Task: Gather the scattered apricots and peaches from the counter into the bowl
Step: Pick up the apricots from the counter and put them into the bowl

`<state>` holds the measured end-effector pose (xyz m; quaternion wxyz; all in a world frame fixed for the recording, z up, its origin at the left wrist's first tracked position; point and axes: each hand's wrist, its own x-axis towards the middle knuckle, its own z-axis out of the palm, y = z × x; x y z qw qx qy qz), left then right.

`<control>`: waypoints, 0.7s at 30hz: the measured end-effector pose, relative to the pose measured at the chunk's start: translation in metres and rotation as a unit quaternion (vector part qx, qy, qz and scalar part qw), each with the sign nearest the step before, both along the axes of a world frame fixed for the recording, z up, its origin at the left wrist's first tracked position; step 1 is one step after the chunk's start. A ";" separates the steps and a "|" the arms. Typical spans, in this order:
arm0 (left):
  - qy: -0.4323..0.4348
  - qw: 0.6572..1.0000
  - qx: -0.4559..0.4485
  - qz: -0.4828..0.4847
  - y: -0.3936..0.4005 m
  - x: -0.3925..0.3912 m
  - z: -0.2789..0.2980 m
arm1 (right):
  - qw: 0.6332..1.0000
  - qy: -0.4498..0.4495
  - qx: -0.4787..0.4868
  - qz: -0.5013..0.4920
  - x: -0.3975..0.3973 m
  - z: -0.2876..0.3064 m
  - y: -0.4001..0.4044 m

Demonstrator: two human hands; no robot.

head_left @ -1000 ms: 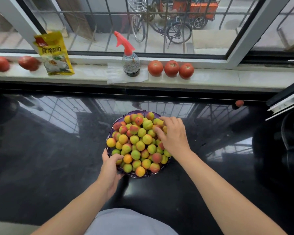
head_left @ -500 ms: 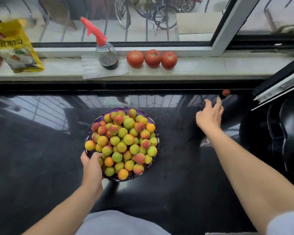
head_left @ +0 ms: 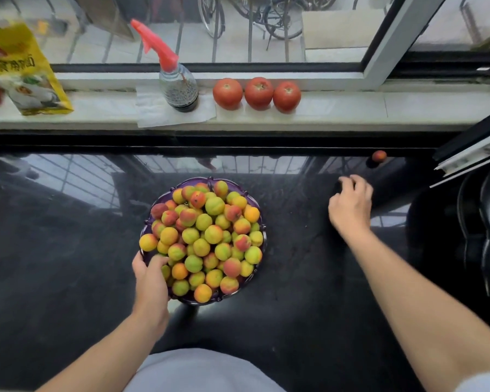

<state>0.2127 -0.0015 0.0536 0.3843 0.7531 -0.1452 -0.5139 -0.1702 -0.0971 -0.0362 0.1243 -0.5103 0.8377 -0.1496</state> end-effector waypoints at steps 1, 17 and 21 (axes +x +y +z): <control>0.002 1.000 -0.002 0.000 0.001 0.000 0.000 | 1.000 0.000 -0.009 0.007 0.010 -0.003 0.012; 0.002 1.000 0.000 -0.006 0.000 0.005 -0.005 | 0.993 -0.001 0.056 -0.108 -0.042 0.022 -0.074; -0.002 1.000 0.001 0.001 0.000 0.004 -0.005 | 0.990 0.115 -0.054 -0.057 0.007 0.006 -0.026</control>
